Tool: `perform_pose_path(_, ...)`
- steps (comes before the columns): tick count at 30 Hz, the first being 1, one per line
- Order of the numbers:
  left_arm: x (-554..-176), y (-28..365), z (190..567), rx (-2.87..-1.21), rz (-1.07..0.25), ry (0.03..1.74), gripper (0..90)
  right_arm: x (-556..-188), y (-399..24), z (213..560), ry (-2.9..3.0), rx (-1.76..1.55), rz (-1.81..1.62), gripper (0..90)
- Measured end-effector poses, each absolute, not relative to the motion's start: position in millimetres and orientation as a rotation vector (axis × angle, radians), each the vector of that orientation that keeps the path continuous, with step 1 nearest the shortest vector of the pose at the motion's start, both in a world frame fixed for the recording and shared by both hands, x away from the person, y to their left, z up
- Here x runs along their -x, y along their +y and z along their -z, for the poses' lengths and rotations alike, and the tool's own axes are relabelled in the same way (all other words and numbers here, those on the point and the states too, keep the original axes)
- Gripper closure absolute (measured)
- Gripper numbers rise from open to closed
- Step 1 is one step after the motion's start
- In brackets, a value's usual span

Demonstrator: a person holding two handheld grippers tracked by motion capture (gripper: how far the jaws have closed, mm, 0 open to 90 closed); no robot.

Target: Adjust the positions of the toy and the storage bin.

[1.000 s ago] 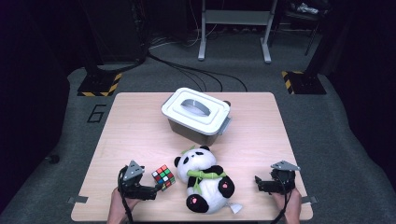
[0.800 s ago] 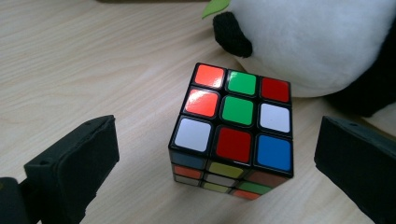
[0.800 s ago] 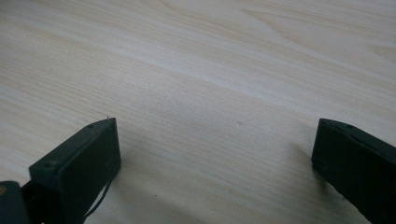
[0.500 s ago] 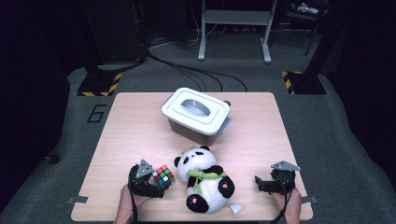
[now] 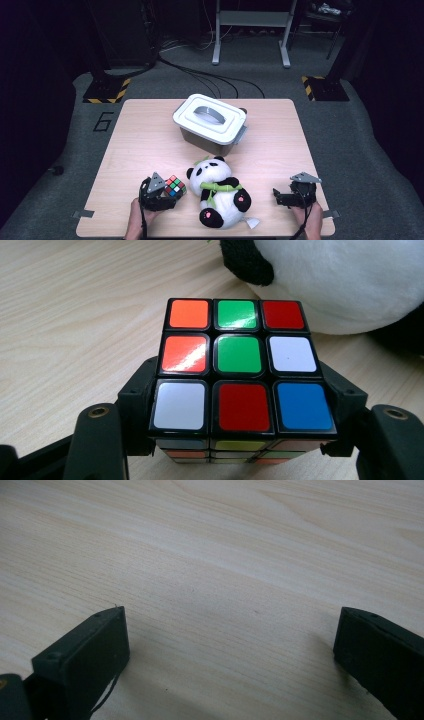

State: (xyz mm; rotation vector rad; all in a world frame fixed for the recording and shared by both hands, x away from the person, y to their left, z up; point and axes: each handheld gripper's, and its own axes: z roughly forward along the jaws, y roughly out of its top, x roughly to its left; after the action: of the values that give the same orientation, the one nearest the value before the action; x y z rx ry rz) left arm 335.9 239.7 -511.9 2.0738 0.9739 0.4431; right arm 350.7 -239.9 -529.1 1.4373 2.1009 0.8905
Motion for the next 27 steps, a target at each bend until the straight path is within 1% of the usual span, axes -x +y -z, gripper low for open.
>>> perform_pose_path(3,-334.2,245.2,509.1,-2.036,-0.456,0.987,34.2,-350.6,-239.9,529.1,2.1,-1.438,-0.891,0.5)
perform_pose_path(11,-336.4,258.8,502.3,-2.026,-0.491,1.022,34.2,-350.8,-240.0,529.2,2.101,-1.436,-0.891,0.6)
perform_pose_path(20,-341.3,283.9,494.5,-1.961,-0.548,1.122,34.2,-350.6,-239.9,529.1,2.099,-1.439,-0.89,0.6)
perform_pose_path(27,-353.4,309.7,490.7,-1.914,-0.601,1.221,34.2,-350.6,-239.9,529.1,2.098,-1.439,-0.89,0.6)
